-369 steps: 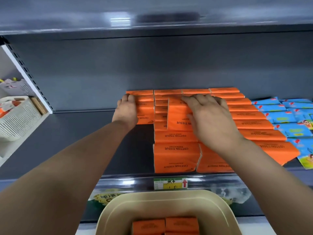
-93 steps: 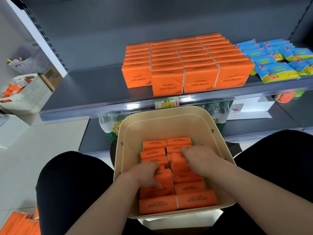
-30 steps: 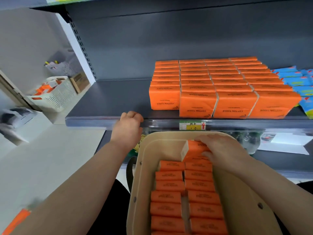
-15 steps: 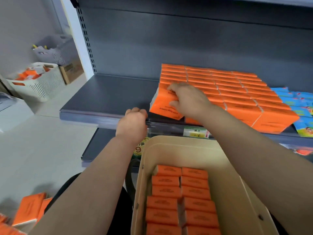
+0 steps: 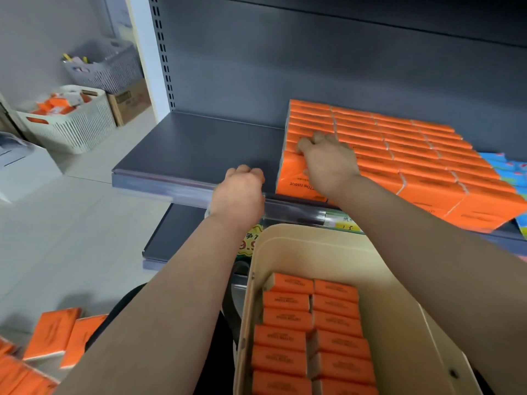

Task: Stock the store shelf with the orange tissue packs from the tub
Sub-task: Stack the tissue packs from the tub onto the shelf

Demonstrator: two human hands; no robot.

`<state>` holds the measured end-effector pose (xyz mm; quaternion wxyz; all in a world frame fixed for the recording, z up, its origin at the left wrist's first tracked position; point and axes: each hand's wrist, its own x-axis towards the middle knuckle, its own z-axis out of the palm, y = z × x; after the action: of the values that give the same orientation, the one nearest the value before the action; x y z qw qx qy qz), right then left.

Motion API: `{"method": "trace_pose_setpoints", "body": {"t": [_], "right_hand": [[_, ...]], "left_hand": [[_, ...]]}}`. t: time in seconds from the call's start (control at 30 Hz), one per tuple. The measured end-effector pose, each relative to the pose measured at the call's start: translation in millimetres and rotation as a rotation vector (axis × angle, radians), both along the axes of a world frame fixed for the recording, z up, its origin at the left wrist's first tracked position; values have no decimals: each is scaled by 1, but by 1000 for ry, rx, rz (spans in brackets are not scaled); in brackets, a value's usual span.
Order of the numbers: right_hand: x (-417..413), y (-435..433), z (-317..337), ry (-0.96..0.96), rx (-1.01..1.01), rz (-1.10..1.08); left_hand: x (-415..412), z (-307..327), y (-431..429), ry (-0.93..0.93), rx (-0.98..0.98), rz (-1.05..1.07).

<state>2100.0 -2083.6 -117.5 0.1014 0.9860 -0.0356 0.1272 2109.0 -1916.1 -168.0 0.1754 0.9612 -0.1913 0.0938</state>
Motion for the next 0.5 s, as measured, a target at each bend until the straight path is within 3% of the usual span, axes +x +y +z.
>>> {"method": "trace_pose_setpoints", "body": {"t": [0.37,0.5], "right_hand": [[-73,-23,-17,-123,133,116],[-143,-54,-64,101,126,-38]], "left_hand": [[-10,-10,-1,14,-1,-106],[-20,-23,-2,135,88,-140]]}}
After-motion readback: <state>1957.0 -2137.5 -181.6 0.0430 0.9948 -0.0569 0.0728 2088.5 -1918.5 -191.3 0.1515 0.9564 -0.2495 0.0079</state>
